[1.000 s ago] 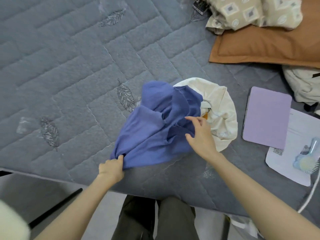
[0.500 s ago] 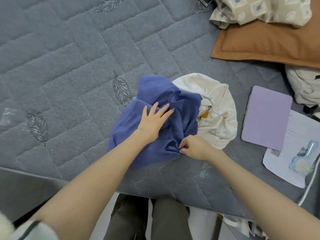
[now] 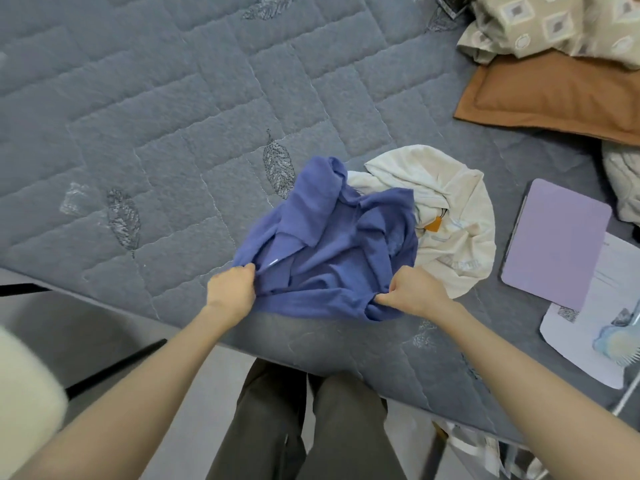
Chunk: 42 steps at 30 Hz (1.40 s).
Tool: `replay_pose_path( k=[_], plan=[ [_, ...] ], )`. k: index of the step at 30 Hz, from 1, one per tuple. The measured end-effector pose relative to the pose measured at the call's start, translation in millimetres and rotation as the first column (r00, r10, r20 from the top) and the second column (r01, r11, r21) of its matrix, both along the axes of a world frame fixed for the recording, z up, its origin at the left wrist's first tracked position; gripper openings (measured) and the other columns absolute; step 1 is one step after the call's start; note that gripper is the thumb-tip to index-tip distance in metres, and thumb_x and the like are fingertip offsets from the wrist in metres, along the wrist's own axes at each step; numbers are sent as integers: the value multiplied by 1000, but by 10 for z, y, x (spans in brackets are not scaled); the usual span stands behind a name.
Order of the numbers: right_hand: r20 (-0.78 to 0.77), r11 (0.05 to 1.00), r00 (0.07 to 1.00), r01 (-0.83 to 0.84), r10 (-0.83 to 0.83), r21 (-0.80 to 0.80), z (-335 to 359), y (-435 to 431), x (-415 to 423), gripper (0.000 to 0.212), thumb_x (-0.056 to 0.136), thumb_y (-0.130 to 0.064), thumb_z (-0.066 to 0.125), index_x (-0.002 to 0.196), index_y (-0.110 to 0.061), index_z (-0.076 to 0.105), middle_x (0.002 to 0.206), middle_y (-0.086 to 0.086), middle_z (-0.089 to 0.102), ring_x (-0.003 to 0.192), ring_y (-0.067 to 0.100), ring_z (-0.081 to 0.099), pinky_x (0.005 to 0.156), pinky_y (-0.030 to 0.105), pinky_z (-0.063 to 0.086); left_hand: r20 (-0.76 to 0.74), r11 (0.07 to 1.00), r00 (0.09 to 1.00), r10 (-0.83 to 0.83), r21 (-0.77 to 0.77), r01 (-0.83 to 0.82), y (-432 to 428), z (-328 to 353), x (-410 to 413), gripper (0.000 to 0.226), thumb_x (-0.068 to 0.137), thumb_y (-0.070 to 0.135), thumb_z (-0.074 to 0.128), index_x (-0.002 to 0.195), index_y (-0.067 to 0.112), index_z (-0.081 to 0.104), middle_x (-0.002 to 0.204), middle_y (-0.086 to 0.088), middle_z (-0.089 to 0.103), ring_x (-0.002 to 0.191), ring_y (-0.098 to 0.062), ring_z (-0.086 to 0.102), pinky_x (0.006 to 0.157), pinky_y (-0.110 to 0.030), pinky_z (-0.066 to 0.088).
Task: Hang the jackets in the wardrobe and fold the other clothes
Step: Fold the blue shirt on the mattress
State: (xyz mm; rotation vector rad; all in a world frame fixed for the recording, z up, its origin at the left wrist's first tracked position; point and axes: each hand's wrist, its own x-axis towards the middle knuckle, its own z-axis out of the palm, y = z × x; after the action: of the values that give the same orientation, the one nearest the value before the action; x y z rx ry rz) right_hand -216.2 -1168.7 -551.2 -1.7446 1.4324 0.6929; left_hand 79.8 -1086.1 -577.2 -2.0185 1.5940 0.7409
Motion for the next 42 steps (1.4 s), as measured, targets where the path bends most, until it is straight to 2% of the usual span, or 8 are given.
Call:
replay_pose_path(
  k=[5,8,13,17,22,28,34,42],
  plan=[
    [33,989,995,-97,94,109,40,194,293,54,87,-36,58,47,-14,28,43,0,30,44,17,29,49,30,22,-221,647,679,700,-206,-734,246,216,336,22,95,13,39,107,2,54,111,-33,58,103,-47,55,80,-44,42],
    [47,996,996,-76,79,-55,72,286,493,33,91,-31,52,62,-15,48,58,2,51,59,22,49,50,30,31,-366,454,517,774,-249,-855,411,332,523,22,96,9,38,96,-6,55,109,-34,57,102,-46,53,80,-44,38],
    [305,991,950,-33,72,-132,210,302,1019,38,94,-21,51,132,-23,44,110,8,59,89,24,54,64,35,44,-619,456,489,615,-228,-861,646,560,626,18,96,7,40,85,7,54,84,-11,60,77,-25,50,66,-31,31],
    [418,937,864,-154,281,-312,437,268,1632,65,89,-8,55,146,-32,33,141,5,36,115,28,41,76,41,49,-719,546,549,426,-279,-790,751,884,684,27,97,6,41,77,22,49,67,4,51,59,-1,44,57,-18,32],
    [229,758,761,-468,607,-454,654,252,2296,69,84,-4,56,145,-28,36,157,7,18,135,31,25,97,45,39,-688,684,669,280,-346,-642,964,1298,834,18,97,10,45,80,10,51,66,0,48,62,-18,38,58,-31,28],
    [225,767,765,-478,603,-428,691,366,2517,19,90,-8,47,103,-9,62,108,14,66,104,36,54,95,35,30,-712,653,621,328,-304,-694,1422,1507,1033,31,96,12,49,66,14,44,59,-4,40,58,-9,29,56,-26,27],
    [446,876,765,-323,465,-358,1101,356,2642,25,94,-4,44,72,-15,44,65,2,49,71,32,44,61,33,21,-418,743,744,521,-206,-636,2010,1507,1209,38,83,57,62,70,24,49,68,0,57,64,-22,49,54,-33,32],
    [643,862,579,-263,500,-434,1769,529,2789,24,99,-12,45,85,-16,64,66,-6,54,67,18,40,63,25,28,39,771,795,605,-280,-573,2495,1724,1147,20,91,32,50,81,19,62,91,-6,68,92,-31,62,67,-30,29]
  ],
)
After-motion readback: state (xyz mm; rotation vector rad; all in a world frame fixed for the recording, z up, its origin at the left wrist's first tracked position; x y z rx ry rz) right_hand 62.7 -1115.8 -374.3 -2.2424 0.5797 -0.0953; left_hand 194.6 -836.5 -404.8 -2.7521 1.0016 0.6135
